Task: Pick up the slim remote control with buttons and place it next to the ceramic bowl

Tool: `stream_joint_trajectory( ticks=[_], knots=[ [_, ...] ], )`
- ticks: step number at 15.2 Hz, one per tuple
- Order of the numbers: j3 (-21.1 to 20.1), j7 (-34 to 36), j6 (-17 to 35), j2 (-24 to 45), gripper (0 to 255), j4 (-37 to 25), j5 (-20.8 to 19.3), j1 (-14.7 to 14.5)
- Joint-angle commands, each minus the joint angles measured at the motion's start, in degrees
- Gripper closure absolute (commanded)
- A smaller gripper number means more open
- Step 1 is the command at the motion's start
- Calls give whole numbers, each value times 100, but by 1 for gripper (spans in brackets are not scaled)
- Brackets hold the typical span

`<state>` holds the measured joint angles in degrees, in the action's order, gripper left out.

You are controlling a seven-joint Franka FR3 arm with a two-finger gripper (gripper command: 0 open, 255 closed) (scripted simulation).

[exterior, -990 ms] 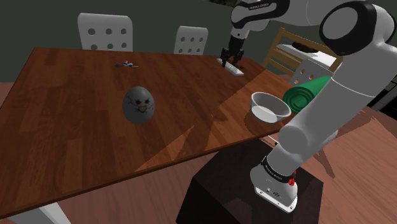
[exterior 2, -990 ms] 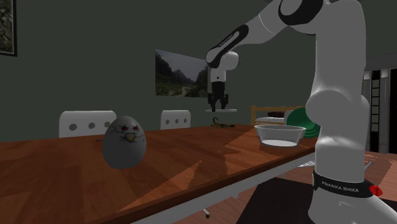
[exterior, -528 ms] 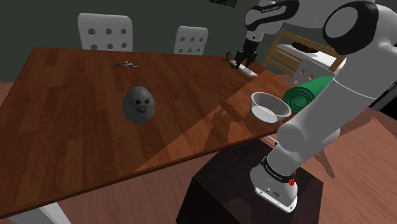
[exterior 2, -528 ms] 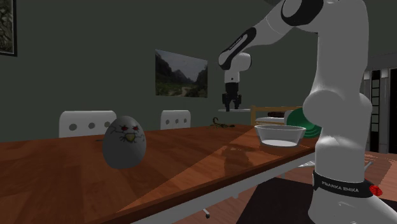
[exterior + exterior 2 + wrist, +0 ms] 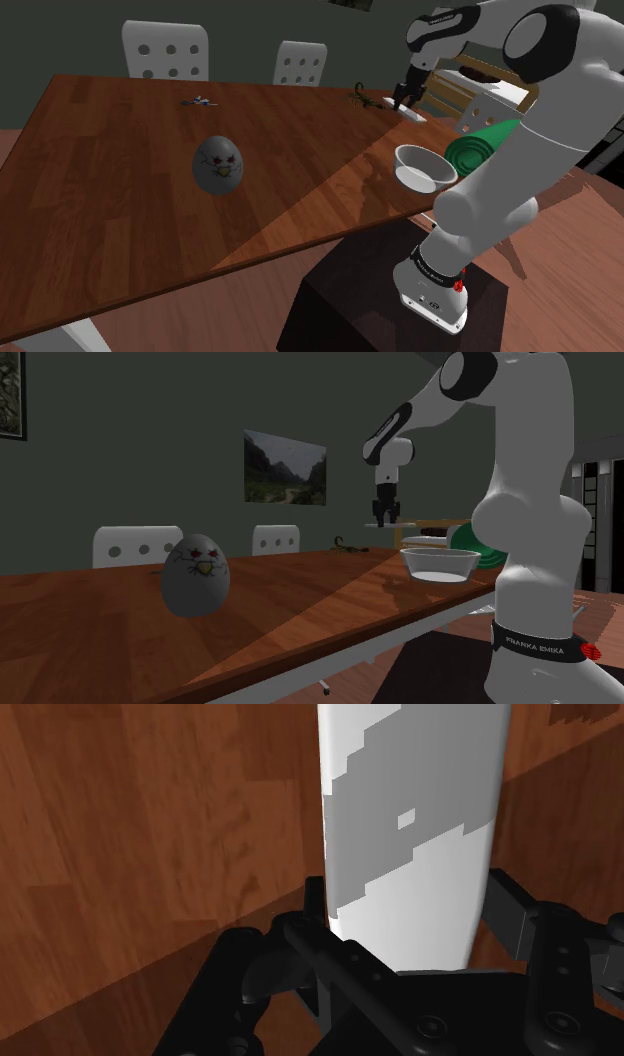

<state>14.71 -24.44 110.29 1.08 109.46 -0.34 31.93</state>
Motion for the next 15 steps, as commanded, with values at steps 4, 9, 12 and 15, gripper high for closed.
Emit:
stream_joint_trajectory(
  ticks=[4,9,12,15],
  knots=[
    [322,-712,-61,280,255,-332,95,351],
    [425,-979,201,475,255,-256,171,490],
    [423,-993,420,534,255,-92,194,494],
    [420,-1011,637,603,255,60,222,498]
  ],
)
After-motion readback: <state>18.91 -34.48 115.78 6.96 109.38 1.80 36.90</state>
